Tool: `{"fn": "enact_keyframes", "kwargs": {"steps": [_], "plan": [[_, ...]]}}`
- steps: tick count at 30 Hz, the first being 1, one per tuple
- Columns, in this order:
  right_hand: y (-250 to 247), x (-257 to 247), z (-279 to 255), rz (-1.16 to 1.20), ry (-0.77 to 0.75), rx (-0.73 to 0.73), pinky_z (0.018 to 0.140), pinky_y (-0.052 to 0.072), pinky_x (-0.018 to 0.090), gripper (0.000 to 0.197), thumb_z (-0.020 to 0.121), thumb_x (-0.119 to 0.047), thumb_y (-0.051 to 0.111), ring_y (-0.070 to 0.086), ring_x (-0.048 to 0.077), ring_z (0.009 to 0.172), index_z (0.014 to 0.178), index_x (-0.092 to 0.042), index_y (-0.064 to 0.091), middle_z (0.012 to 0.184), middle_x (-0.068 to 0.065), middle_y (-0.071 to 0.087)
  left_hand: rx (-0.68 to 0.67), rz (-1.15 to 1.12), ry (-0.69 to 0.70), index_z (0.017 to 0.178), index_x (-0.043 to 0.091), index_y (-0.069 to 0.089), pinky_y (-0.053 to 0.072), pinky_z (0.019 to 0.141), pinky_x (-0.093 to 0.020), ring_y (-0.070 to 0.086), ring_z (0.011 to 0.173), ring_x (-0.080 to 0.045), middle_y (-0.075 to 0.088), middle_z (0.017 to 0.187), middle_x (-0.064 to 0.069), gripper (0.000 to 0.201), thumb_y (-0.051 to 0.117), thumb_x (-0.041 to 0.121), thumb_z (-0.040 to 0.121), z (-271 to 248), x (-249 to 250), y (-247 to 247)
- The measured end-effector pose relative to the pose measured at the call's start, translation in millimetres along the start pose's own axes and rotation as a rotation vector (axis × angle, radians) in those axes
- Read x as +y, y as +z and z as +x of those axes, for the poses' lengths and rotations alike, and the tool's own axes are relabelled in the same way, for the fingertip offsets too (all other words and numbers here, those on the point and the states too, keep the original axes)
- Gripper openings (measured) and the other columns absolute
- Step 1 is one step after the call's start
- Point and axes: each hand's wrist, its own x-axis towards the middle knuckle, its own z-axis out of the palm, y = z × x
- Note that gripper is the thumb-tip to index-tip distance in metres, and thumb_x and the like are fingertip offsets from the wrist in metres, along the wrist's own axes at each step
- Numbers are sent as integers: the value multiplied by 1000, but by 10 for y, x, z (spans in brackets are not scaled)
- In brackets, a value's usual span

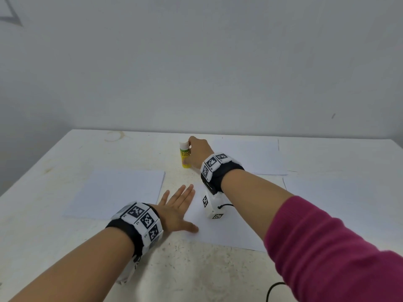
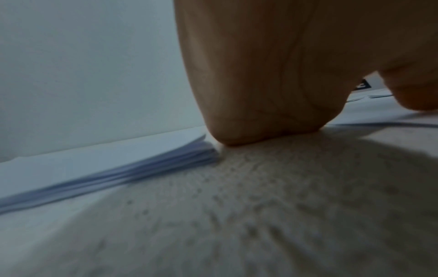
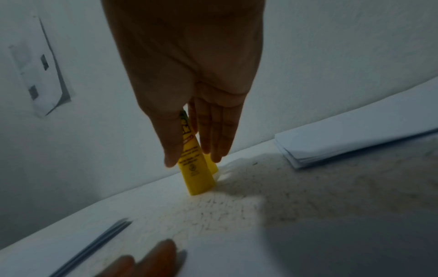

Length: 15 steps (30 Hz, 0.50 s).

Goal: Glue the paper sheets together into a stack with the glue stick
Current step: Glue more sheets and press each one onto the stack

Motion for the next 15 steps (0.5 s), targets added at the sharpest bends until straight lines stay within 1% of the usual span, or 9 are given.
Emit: {"fn": "enact_keyframes", "kwargs": {"steps": [1,2,3,5,8,10,12,13,15], "plan": [[-17,8,-25,18,8,-14,88,48,34,63,77,-20,78,57,28,111,128,-6,42,125,13,54,6,-11,-3,146,16,-29,-18,115,-44,-32,139,-12,-42,146,6,107,38,74,85,-6,6,1],[-50,16,-64,49,17,-25,92,47,35,70,76,-23,80,55,27,114,131,-7,40,128,12,53,11,-15,-7,146,16,-29,-18,115,-44,-32,140,-13,-40,149,4,104,44,64,90,-6,5,3],[-98,24,-115,83,23,-32,95,46,34,74,76,-26,80,53,26,117,134,-7,38,131,11,52,9,-13,-7,146,16,-29,-18,115,-44,-32,140,-13,-39,150,3,103,46,60,91,-5,0,3],[-249,46,-275,134,7,-30,95,43,30,71,78,-31,77,53,21,116,135,-9,40,132,8,52,0,-4,-6,146,15,-29,-18,115,-43,-32,140,-13,-39,150,3,104,46,60,91,-11,-4,-4],[-568,169,-678,174,-63,-12,91,43,24,57,80,-33,76,55,13,104,127,-12,50,127,4,57,-14,10,-16,145,14,-30,-18,115,-44,-32,140,-12,-40,149,3,103,44,61,91,-36,22,-23],[-791,375,-980,128,-66,-14,92,43,24,56,79,-34,76,56,14,108,125,-13,52,127,3,58,-12,22,-17,144,13,-31,-17,116,-44,-32,140,-13,-40,149,2,102,43,59,92,-60,41,-33],[-994,710,-1228,-10,33,-62,95,38,24,63,80,-38,74,51,17,120,132,-14,47,136,4,52,-10,44,-16,144,11,-31,-16,116,-45,-32,140,-14,-41,149,1,101,41,61,93,-64,32,-25],[-1090,905,-1343,-92,114,-104,94,36,25,70,80,-41,73,47,19,126,137,-14,42,141,4,47,-12,59,-17,144,11,-32,-16,116,-45,-32,140,-15,-42,147,1,104,38,66,90,-61,33,-24],[-1243,1301,-1565,-219,287,-183,97,34,27,86,78,-48,72,40,22,132,145,-14,29,149,5,37,-23,94,-10,143,10,-32,-16,115,-46,-32,141,-17,-44,145,1,116,29,82,76,-43,21,-20]]}}
